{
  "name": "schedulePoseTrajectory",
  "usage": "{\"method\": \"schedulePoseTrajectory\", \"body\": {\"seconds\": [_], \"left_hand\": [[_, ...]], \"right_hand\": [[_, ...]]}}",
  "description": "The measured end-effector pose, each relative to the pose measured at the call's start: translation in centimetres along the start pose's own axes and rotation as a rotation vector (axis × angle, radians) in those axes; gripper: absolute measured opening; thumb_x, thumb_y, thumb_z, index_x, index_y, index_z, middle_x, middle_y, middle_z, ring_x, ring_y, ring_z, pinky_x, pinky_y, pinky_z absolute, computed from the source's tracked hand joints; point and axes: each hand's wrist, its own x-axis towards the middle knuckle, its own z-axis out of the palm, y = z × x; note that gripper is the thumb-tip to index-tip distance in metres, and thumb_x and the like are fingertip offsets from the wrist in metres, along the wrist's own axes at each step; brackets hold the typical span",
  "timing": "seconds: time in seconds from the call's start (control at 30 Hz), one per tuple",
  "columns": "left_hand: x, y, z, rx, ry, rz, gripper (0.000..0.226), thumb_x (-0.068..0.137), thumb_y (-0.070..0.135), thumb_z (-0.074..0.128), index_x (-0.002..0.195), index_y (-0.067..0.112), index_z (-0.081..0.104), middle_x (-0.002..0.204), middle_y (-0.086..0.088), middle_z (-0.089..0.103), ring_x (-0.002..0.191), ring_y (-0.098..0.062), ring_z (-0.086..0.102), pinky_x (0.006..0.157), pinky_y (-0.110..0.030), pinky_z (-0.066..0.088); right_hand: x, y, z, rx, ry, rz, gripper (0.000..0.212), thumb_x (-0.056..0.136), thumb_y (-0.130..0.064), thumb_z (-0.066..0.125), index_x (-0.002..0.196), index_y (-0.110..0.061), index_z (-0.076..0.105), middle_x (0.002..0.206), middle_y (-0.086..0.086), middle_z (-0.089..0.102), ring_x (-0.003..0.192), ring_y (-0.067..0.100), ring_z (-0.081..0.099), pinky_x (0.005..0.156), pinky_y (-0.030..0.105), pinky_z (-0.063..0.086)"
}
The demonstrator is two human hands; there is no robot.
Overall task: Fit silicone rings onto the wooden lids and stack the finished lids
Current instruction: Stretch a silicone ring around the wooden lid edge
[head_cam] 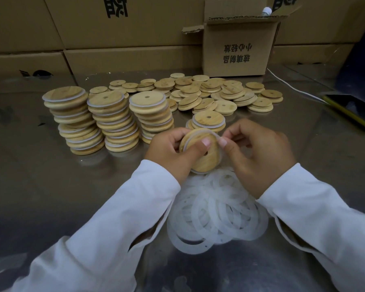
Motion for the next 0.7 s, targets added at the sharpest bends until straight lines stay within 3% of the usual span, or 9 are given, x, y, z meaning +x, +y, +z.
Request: {"method": "schedulePoseTrajectory", "body": {"seconds": [0.13, 0.23, 0.43, 0.57, 0.7], "left_hand": [[-0.07, 0.22, 0.06, 0.02, -0.01, 0.025, 0.009, 0.081, 0.01, 0.066, 0.08, 0.019, 0.067, 0.069, 0.007, 0.067, 0.066, -0.002, 0.062, 0.065, -0.015, 0.052], [-0.06, 0.29, 0.04, 0.051, -0.023, 0.037, 0.014, 0.081, 0.009, 0.065, 0.08, 0.023, 0.065, 0.073, 0.006, 0.067, 0.068, -0.003, 0.062, 0.067, -0.016, 0.052], [0.21, -0.01, -0.43, -0.024, -0.048, -0.046, 0.012, 0.082, 0.012, 0.064, 0.081, 0.024, 0.068, 0.071, 0.006, 0.07, 0.073, -0.009, 0.066, 0.075, -0.025, 0.054], [0.36, -0.23, -0.6, -0.134, -0.091, -0.131, 0.007, 0.076, 0.018, 0.069, 0.081, 0.021, 0.07, 0.073, 0.002, 0.072, 0.076, -0.013, 0.067, 0.078, -0.029, 0.053], [0.44, -0.37, -0.73, -0.167, -0.087, -0.137, 0.019, 0.064, 0.024, 0.077, 0.081, 0.021, 0.071, 0.076, -0.001, 0.072, 0.079, -0.017, 0.068, 0.08, -0.033, 0.055]], "right_hand": [[0.14, 0.14, 0.07, 0.039, -0.018, 0.042, 0.018, 0.085, -0.026, 0.055, 0.069, -0.029, 0.048, 0.069, -0.009, 0.062, 0.068, 0.012, 0.058, 0.063, 0.022, 0.044], [0.23, 0.22, 0.13, 0.159, -0.052, 0.131, 0.02, 0.086, -0.02, 0.056, 0.068, -0.026, 0.05, 0.066, 0.001, 0.065, 0.067, 0.016, 0.063, 0.066, 0.028, 0.049], [0.46, 0.11, -0.13, 0.268, -0.061, 0.145, 0.019, 0.084, -0.015, 0.059, 0.068, -0.024, 0.055, 0.063, 0.001, 0.064, 0.06, 0.013, 0.063, 0.065, 0.029, 0.051], [0.56, 0.03, -0.3, 0.303, -0.066, 0.145, 0.017, 0.082, -0.014, 0.063, 0.067, -0.022, 0.058, 0.06, -0.002, 0.062, 0.051, 0.007, 0.059, 0.059, 0.023, 0.05], [0.7, 0.0, -0.49, 0.437, -0.087, 0.171, 0.016, 0.08, -0.014, 0.065, 0.066, -0.02, 0.062, 0.056, -0.008, 0.062, 0.047, 0.003, 0.058, 0.051, 0.011, 0.045]]}}
